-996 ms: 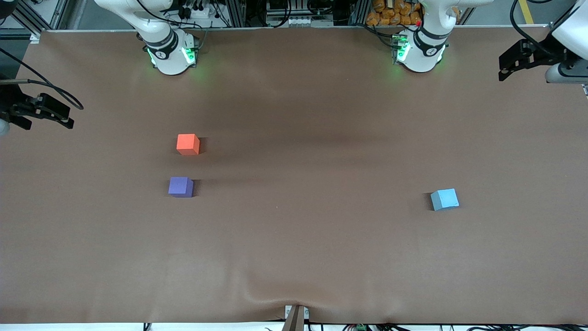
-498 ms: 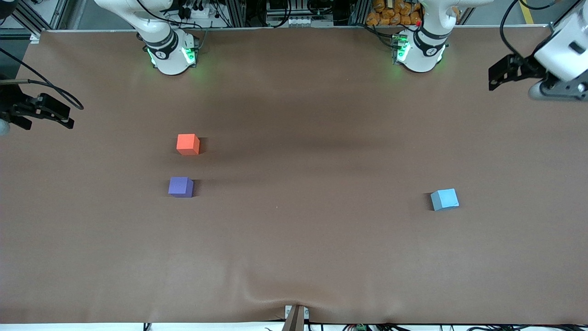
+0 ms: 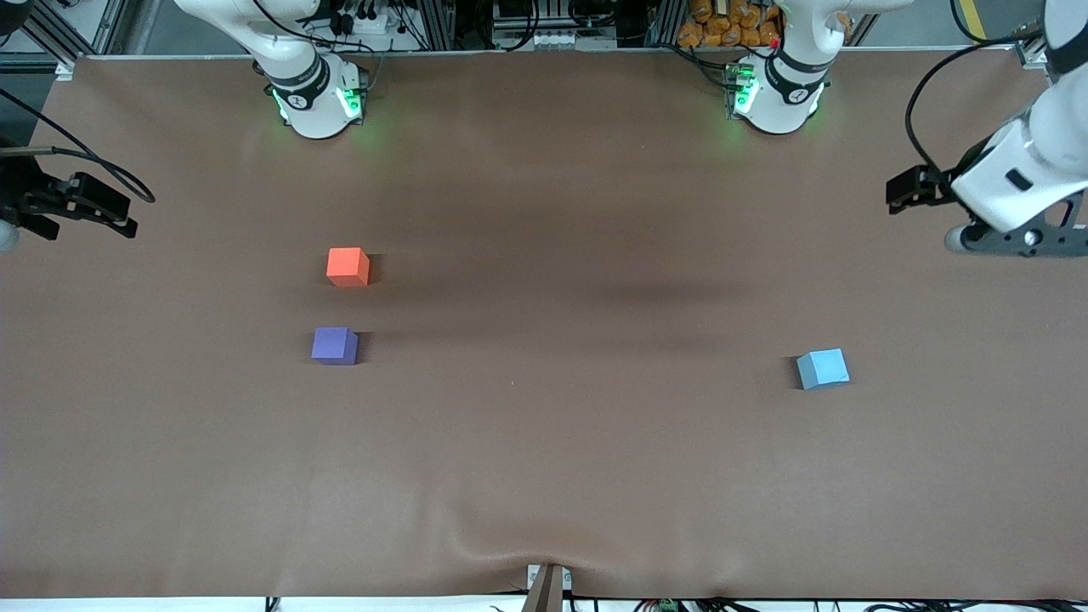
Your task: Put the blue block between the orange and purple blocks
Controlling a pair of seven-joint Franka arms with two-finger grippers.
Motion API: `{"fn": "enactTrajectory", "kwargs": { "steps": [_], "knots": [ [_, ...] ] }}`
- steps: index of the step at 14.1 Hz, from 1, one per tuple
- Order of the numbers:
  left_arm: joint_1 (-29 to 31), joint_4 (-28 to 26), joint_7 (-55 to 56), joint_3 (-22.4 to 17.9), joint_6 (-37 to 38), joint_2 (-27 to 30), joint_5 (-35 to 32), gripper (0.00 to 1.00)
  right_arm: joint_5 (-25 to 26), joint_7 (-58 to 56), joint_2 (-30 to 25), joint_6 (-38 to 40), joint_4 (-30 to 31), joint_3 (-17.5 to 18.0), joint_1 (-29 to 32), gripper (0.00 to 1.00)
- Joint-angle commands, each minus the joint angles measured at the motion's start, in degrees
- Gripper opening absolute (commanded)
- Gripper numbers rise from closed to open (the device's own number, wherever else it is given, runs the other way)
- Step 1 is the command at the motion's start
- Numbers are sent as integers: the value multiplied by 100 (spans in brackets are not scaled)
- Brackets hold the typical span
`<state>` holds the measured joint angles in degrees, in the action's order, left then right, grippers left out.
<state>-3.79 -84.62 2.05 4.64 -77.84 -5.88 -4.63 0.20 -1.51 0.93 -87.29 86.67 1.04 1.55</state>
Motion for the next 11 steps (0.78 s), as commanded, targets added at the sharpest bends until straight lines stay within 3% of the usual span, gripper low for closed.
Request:
{"fn": "enactTrajectory", "kwargs": {
  "steps": [1,7,11],
  "knots": [
    [-26,147,93,37,-274,-325,-109,100,-82,-7,-120,-7,121,10,21,100],
    [-175,394,102,28,-749,-1327,-179,100,-82,-7,-120,2,113,10,3,100],
    [-44,358,539,-33,-1557,-1986,-170,100,-82,-7,-120,-7,113,10,12,100]
  ]
}}
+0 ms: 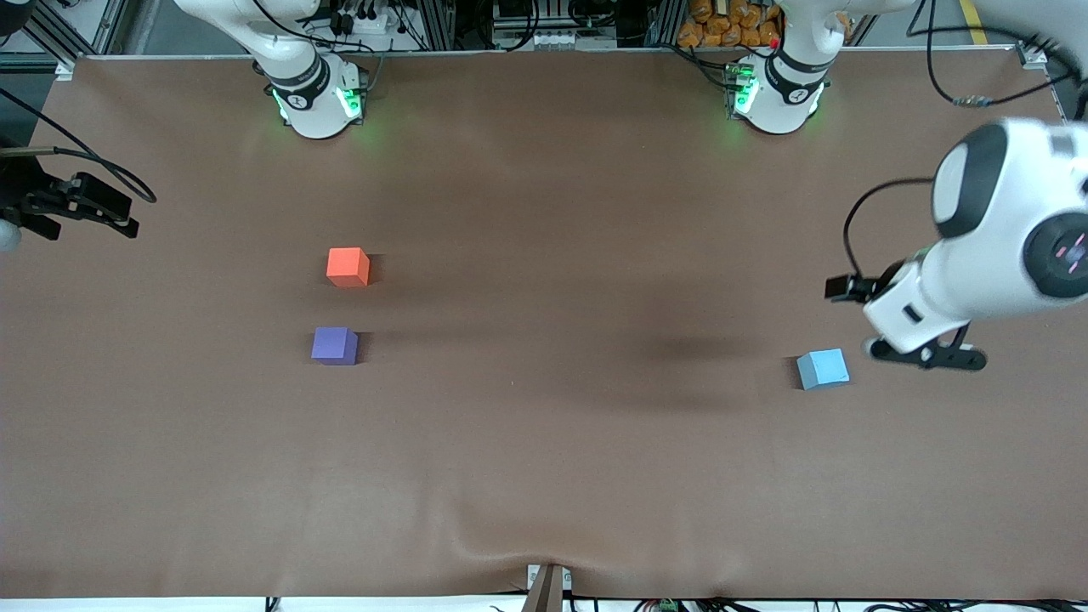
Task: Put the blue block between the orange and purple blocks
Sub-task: 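Lower the left gripper over the light blue block and close on it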
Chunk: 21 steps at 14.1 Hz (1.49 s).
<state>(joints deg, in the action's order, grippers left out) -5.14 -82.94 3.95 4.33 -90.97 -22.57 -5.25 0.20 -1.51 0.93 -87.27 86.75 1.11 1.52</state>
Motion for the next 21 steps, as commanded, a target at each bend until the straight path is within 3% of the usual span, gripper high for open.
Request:
{"fn": "enactTrajectory", "kwargs": {
  "steps": [1,5,15,21],
  "knots": [
    [214,173,578,-2,-541,-423,-99,100,-81,-7,-119,-10,114,3,15,100],
    [558,-169,774,6,-1246,-739,-82,100,-81,-7,-119,26,114,3,15,100],
    [664,-1785,661,42,-3092,-547,-81,100,-81,2,-119,34,114,3,24,100],
    [716,-1866,563,42,-3471,-801,-125,100,-81,2,-102,87,106,3,15,100]
  ]
}}
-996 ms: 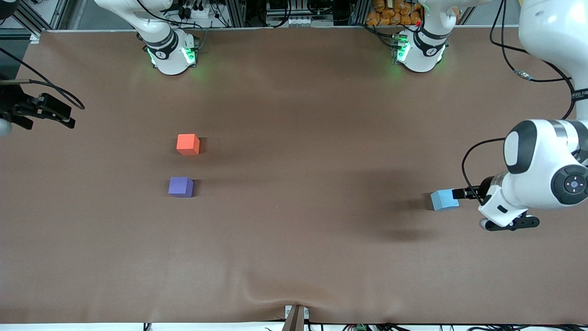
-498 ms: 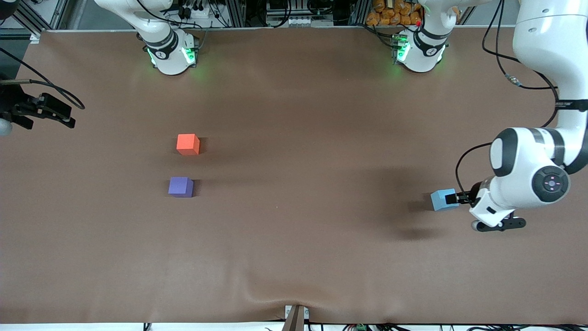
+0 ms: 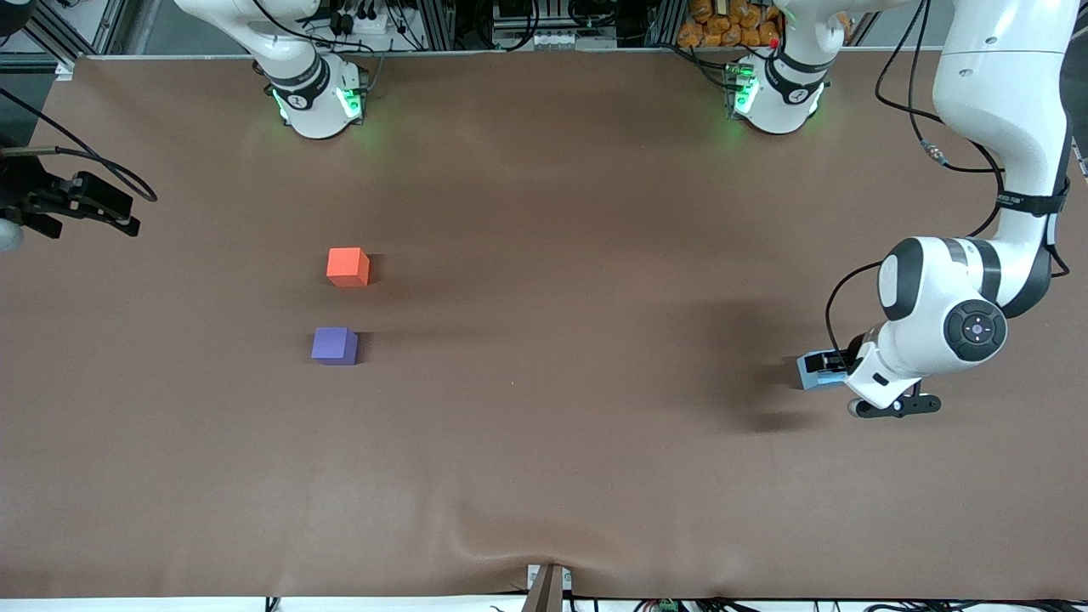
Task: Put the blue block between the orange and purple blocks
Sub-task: 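Lower the left gripper over the light blue block and close on it, then lift the blue block with the left gripper and carry it toward the table's middle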
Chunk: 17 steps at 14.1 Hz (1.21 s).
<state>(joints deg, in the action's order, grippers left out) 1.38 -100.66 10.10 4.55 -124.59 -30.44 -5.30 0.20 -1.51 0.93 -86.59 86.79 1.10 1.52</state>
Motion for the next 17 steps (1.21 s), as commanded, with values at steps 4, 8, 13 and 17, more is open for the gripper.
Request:
{"fn": "enactTrajectory", "kwargs": {
  "steps": [4,8,13,17],
  "knots": [
    [-24,-15,-219,19,-398,-295,-129,100,-81,2,-85,19,101,13,-2,100],
    [28,-59,-280,2,-443,-489,-190,100,-81,2,-76,36,101,13,6,100],
    [20,-24,-333,11,-443,-577,-322,100,-81,-16,-32,19,75,13,32,100],
    [28,11,-333,19,-610,-577,-516,55,-73,-16,-14,-16,66,13,59,100]
  ]
}}
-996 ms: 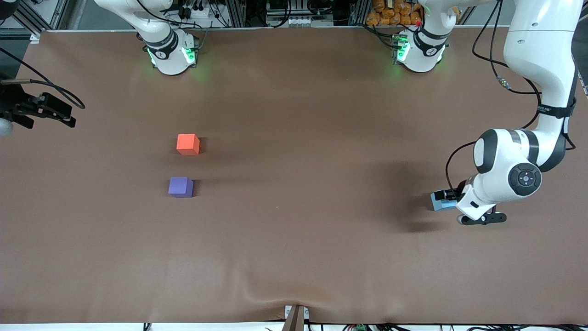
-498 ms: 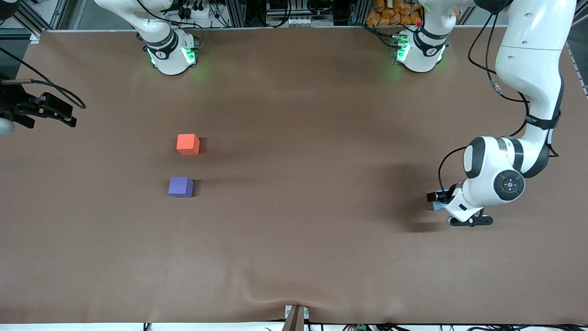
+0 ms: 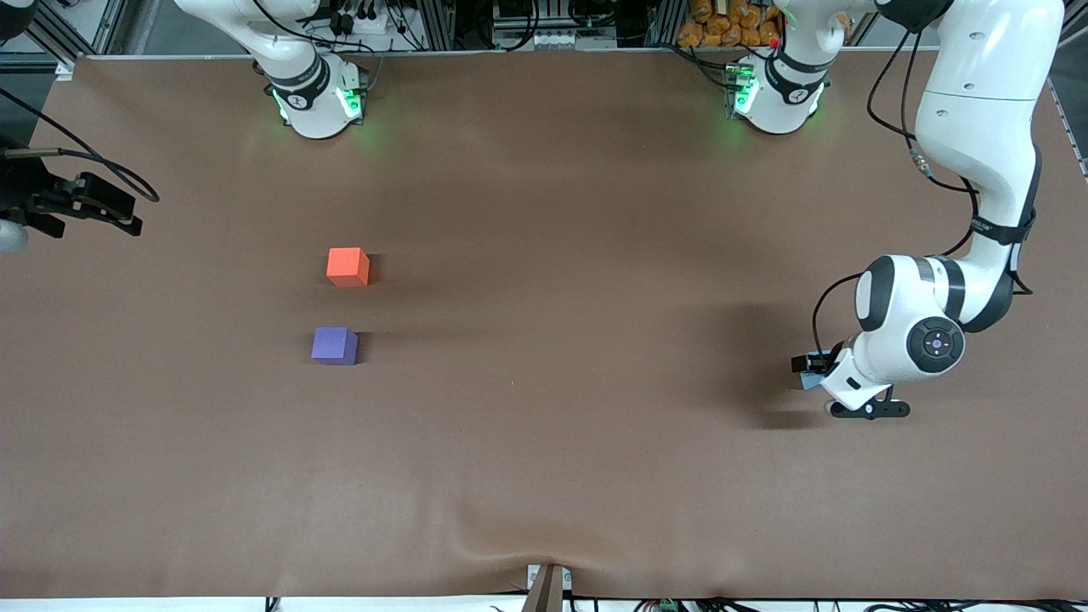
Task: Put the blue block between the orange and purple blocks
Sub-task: 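Lift the blue block with the left gripper and carry it toward the table's middle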
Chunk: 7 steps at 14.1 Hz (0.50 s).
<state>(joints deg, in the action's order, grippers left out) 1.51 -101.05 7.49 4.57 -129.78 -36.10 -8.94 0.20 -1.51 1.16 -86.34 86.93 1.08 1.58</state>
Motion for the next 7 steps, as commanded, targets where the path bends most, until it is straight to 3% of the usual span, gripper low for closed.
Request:
{"fn": "enactTrajectory", "kwargs": {
  "steps": [1,7],
  "knots": [
    [7,68,-72,17,-91,-11,-135,49,-72,-16,-37,-50,44,15,62,100],
    [16,77,-46,26,-91,59,-99,47,-64,-16,-37,-50,44,15,53,100]
  ]
}}
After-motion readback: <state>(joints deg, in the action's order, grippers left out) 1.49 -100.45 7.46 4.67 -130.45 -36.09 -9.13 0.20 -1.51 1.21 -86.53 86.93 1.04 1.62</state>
